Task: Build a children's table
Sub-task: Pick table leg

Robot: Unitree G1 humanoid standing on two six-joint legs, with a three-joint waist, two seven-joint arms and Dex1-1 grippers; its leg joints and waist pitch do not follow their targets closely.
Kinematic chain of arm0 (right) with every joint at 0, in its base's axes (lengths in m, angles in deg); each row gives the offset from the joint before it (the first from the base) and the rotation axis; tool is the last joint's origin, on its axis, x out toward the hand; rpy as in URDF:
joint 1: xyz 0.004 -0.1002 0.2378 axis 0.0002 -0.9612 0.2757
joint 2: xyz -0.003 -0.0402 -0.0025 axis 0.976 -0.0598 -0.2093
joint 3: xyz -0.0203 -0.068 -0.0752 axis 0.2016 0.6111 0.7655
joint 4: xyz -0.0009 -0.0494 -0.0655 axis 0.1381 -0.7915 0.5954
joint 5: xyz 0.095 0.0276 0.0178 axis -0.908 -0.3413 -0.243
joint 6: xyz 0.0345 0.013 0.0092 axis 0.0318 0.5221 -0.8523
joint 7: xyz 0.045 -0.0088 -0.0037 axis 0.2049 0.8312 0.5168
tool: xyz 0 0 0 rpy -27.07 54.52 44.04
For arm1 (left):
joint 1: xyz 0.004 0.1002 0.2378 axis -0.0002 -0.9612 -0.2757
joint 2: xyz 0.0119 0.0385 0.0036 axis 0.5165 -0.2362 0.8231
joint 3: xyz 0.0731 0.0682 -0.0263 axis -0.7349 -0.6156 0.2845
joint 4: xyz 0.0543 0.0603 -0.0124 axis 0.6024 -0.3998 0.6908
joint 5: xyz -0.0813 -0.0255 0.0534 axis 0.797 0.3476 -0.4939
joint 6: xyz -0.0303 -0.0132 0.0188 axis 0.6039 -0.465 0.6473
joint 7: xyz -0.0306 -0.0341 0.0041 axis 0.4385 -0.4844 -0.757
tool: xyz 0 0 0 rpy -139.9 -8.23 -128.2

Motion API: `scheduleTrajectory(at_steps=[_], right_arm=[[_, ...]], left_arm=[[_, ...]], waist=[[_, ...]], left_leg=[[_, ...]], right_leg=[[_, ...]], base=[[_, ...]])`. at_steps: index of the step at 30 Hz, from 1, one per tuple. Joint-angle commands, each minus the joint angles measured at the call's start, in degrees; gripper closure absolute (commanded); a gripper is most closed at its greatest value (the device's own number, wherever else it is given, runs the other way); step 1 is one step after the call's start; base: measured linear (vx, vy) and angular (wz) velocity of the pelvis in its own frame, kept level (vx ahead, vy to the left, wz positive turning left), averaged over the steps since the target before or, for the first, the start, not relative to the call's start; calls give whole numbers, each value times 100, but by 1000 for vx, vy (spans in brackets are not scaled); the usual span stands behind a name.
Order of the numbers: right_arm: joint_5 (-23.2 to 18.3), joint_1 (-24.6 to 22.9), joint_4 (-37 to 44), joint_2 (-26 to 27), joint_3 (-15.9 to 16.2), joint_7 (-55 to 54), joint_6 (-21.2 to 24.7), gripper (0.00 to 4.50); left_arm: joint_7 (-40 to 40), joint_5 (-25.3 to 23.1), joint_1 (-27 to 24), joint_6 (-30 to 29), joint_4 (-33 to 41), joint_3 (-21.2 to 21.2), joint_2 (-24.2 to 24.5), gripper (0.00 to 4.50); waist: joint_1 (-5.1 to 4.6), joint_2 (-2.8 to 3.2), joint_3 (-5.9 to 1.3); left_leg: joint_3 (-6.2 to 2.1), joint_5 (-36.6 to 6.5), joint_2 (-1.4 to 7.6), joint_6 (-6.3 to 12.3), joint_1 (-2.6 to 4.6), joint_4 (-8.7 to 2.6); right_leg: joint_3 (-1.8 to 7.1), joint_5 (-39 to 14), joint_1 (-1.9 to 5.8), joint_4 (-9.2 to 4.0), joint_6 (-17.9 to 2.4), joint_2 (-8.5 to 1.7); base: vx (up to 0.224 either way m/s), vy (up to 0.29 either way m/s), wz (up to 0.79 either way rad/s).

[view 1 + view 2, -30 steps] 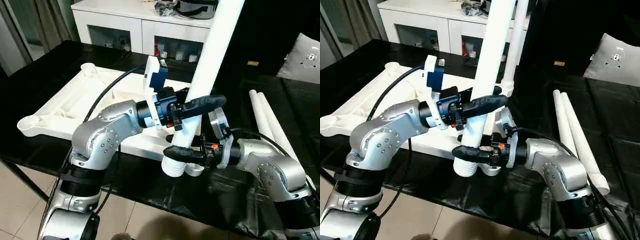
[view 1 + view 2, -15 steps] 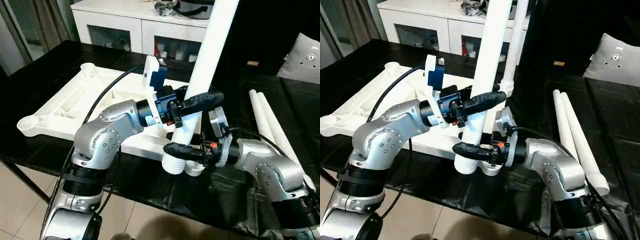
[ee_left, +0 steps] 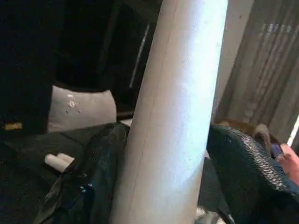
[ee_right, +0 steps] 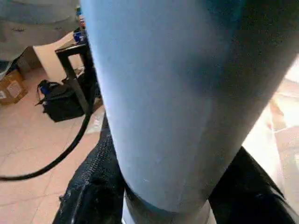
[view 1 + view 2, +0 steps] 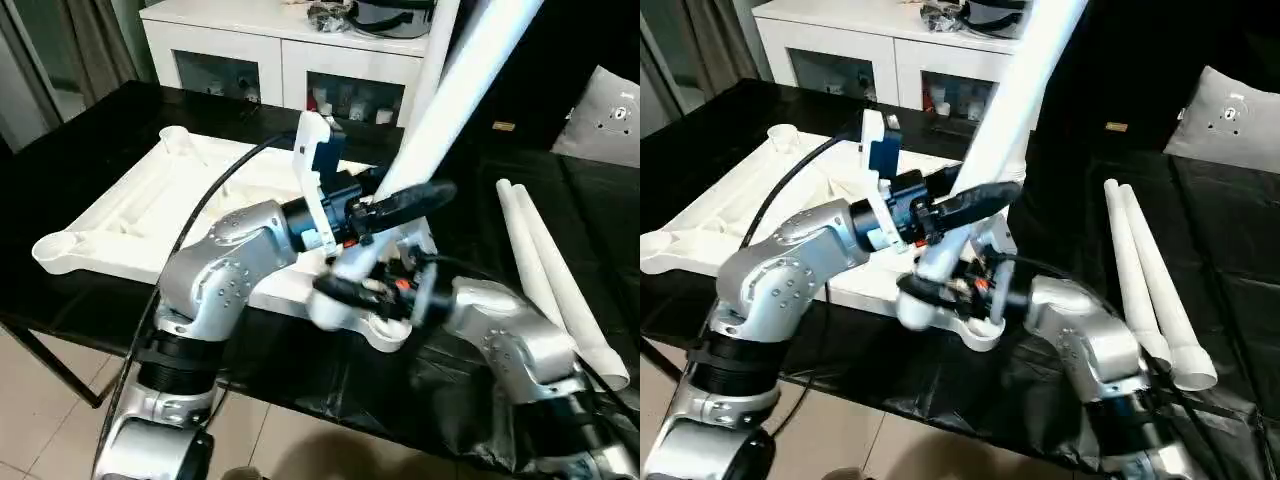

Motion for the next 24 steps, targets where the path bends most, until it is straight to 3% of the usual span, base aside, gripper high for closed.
scheduleTrajectory(at_steps=[1,3,6,9,10,13,14,17,18,20,22,23,24], right_arm=[[115,129,-130,74,30,-210,102,261],[121,32,-99,119,-35,-265,19,261],[-15,-81,-9,206,-258,-378,-93,261],[-92,-128,85,216,-374,-516,6,261],[-143,-181,194,180,-422,-556,92,261],[-278,-306,416,115,-544,-602,223,261],[-313,-460,589,30,-669,-647,230,261],[-257,-608,699,-62,-800,-717,149,261],[-257,-608,699,-62,-800,-717,149,261],[-71,-729,734,-178,-1028,-1044,11,261],[114,-695,696,-200,-1175,-1374,-49,262],[137,-689,690,-202,-1187,-1407,-57,262],[170,-681,680,-206,-1205,-1455,-70,262]], left_arm=[[-75,125,16,-8,257,-408,-292,108],[47,220,14,52,154,-191,-418,108],[157,381,19,139,-33,210,-481,108],[147,341,4,244,-163,341,-412,108],[91,196,-42,381,-276,344,-300,108],[-33,-36,-142,577,-488,367,-59,108],[-167,-292,-195,701,-755,392,222,108],[-340,-569,-194,882,-1026,321,539,108],[-340,-569,-194,882,-1026,321,539,108],[-640,-990,-83,1246,-1503,55,1007,108],[-891,-1405,0,1582,-1843,-270,1335,108],[-920,-1458,6,1617,-1877,-316,1374,108],[-962,-1536,14,1668,-1929,-384,1431,108]], waist=[[-2,-38,-403],[-1,-15,-402],[-5,-32,-398],[-13,-17,-401],[-11,18,-399],[-21,21,-402],[-23,50,-408],[-43,55,-408],[-31,87,-410],[-35,49,-407],[-43,100,-410],[-43,93,-409],[-42,133,-416]], left_leg=[[9,-834,171,109,-12,-390],[5,-855,173,111,-14,-392],[16,-897,156,114,-21,-385],[0,-956,163,117,-6,-402],[-10,-967,164,111,-3,-410],[-9,-994,159,90,6,-416],[-14,-991,162,76,14,-416],[-2,-1036,151,69,24,-424],[-18,-1034,147,62,26,-424],[-11,-1076,148,21,39,-436],[-22,-1087,148,-57,49,-446],[-22,-1093,148,-62,50,-446],[-25,-1112,153,-90,53,-442]], right_leg=[[278,-1720,365,-405,-679,-351],[277,-1670,370,-401,-709,-348],[273,-1723,377,-422,-713,-351],[267,-1799,369,-430,-653,-330],[266,-1813,369,-438,-636,-332],[271,-1775,369,-451,-523,-320],[274,-1741,368,-432,-525,-319],[272,-1768,355,-450,-444,-305],[266,-1817,355,-455,-421,-317],[270,-1928,344,-470,-379,-314],[274,-1952,336,-454,-334,-319],[272,-1946,333,-465,-338,-325],[277,-1895,334,-439,-380,-333]], base=[[0,0,0],[0,0,0],[0,0,0],[0,0,0],[0,0,0],[0,0,0],[0,0,0],[0,0,0],[0,0,0],[0,0,0],[0,0,0],[0,0,0],[0,0,0]])
